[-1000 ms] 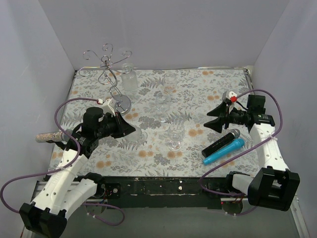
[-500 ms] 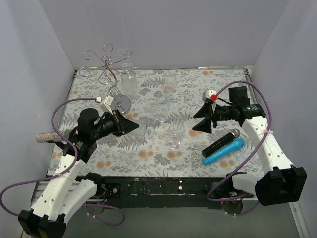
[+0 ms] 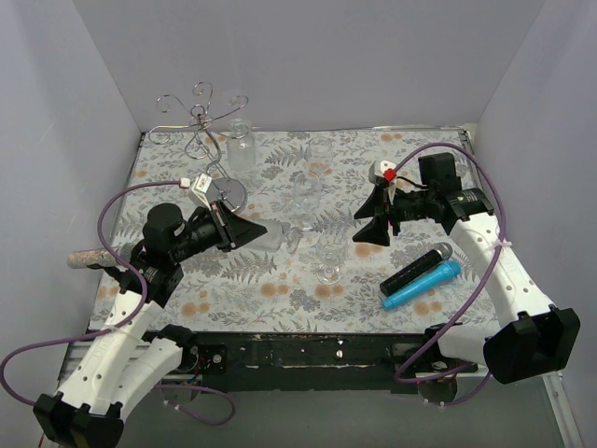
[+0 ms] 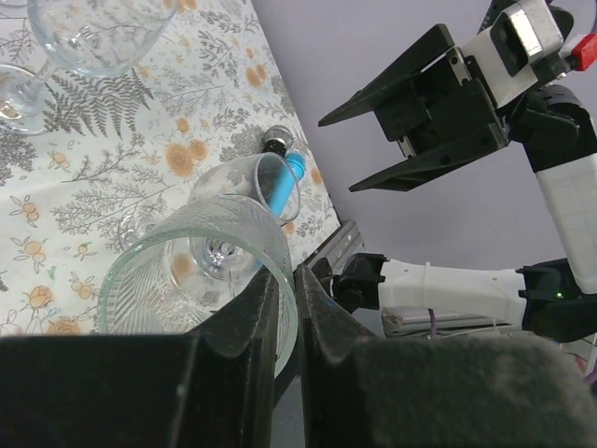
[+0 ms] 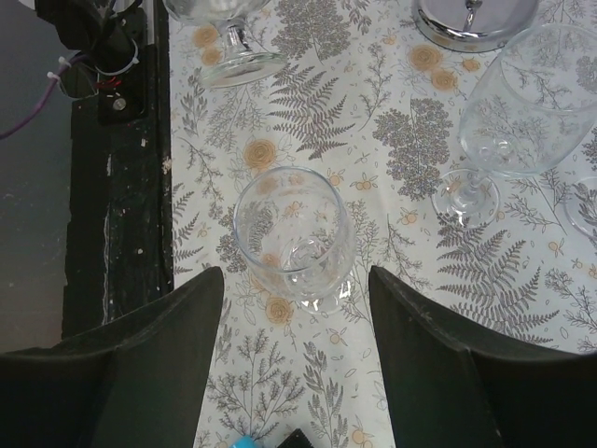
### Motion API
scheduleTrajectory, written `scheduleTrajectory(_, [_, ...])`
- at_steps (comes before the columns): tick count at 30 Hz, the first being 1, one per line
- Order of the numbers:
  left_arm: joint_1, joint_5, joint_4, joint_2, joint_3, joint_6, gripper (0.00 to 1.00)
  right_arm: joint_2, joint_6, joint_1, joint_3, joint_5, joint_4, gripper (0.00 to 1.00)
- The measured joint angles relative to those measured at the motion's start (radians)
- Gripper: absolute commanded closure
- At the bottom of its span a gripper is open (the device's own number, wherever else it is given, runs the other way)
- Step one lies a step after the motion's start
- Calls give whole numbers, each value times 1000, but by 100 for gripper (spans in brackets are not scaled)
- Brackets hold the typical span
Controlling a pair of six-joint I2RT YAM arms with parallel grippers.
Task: Place the wine glass upside down on the wine glass rack
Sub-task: Turn the wine glass upside down at the wine rack.
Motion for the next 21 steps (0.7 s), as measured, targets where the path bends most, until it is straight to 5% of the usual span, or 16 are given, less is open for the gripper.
scheduleTrajectory(9, [-63, -13, 89, 41, 27, -52, 100, 0, 77, 21, 26, -4, 31, 29])
scheduleTrajectory(21, [-341, -318, 213, 262, 184, -36, 100, -1, 455, 21, 50, 7, 219, 31])
